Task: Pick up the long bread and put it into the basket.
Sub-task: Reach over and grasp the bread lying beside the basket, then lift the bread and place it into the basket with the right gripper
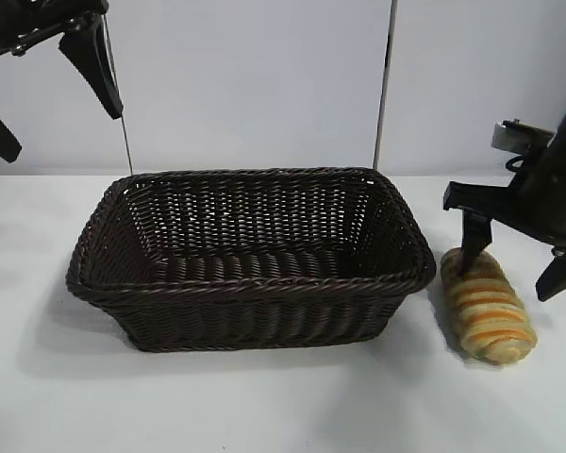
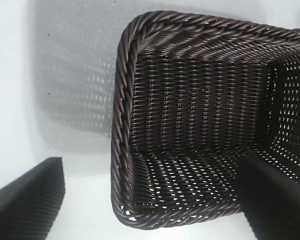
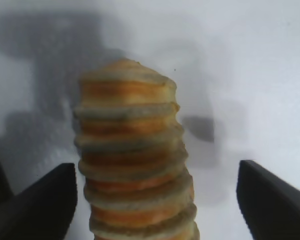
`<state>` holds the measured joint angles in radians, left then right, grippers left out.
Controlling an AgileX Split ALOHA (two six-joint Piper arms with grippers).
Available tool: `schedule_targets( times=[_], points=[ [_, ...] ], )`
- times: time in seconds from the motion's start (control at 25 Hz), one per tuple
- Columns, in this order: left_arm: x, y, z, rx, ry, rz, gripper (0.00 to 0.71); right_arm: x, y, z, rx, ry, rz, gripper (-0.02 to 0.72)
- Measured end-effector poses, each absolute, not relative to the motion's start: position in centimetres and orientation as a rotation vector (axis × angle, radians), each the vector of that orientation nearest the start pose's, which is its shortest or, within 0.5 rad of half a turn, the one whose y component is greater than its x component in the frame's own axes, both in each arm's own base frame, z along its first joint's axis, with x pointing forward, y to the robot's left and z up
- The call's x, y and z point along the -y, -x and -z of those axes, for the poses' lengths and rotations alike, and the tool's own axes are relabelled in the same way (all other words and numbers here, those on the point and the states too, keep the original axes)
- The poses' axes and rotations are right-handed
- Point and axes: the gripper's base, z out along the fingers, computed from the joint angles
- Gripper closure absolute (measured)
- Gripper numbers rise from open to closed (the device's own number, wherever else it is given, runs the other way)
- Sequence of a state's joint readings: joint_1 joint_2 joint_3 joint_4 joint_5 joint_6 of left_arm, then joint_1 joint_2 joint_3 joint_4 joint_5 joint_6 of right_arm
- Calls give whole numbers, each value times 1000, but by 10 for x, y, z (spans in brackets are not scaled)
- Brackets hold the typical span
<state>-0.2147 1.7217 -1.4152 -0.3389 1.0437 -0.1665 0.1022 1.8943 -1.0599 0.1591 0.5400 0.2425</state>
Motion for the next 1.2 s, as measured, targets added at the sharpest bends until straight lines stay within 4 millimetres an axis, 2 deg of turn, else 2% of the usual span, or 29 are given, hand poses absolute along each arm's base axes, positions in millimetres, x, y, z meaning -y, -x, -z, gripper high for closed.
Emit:
schedule_targets(
  times=[0.16, 0.28, 0.56, 0.72, 0.84, 0.96, 1.08, 1.2],
  points=[
    [102, -345, -281, -2849, 112, 534, 41, -44, -346, -141, -2855, -385, -221, 641],
    [102, -345, -281, -2849, 113, 535, 41, -43, -343, -153, -2841, -380, -229, 652],
    [102, -345, -281, -2848, 113, 535, 41, -44, -337, -208, -2746, -348, -268, 657],
    [102, -345, -281, -2846, 114, 535, 41, -45, -342, -241, -2721, -318, -282, 659],
    [102, -345, -281, -2845, 113, 533, 41, -46, -347, -256, -2719, -284, -278, 659],
    [102, -346, -281, -2843, 112, 531, 41, -51, -351, -270, -2690, -112, -261, 659],
    [102, -346, -281, -2843, 112, 531, 41, -67, -354, -281, -2632, 210, -224, 659],
    [102, -346, -281, -2843, 113, 531, 41, -94, -353, -288, -2504, 602, -180, 659]
  ],
)
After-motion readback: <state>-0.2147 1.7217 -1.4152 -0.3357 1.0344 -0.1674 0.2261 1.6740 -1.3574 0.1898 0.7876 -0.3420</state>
